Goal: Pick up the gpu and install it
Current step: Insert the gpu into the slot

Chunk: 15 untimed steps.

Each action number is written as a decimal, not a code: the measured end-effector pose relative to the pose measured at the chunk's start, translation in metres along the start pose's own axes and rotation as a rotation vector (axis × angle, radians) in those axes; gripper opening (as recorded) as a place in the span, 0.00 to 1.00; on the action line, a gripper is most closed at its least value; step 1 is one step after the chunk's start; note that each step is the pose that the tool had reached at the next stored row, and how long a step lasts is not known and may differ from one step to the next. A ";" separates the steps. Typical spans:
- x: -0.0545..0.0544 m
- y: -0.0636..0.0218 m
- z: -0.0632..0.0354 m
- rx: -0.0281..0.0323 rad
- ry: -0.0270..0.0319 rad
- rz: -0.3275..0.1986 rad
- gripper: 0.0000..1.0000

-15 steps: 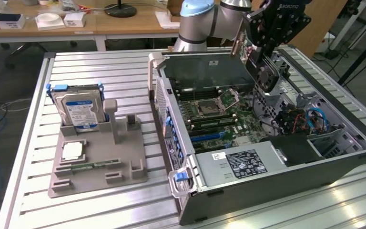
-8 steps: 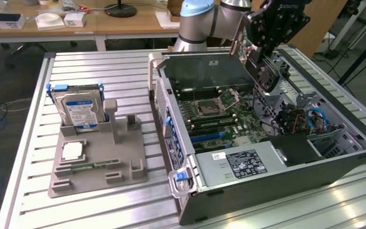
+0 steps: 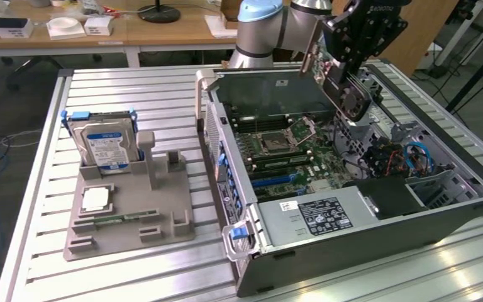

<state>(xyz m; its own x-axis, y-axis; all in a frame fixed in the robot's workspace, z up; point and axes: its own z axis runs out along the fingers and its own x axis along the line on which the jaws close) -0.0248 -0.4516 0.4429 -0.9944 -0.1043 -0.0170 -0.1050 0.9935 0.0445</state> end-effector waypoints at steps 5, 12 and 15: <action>0.000 0.0000 0.0001 -0.0006 0.0014 -0.033 0.26; 0.000 0.0002 0.0003 -0.0015 0.0030 -0.070 0.26; 0.000 0.0003 0.0002 -0.0014 0.0036 -0.081 0.26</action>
<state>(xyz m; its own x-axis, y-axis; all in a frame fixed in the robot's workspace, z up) -0.0248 -0.4514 0.4427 -0.9827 -0.1843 -0.0170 -0.1849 0.9818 0.0446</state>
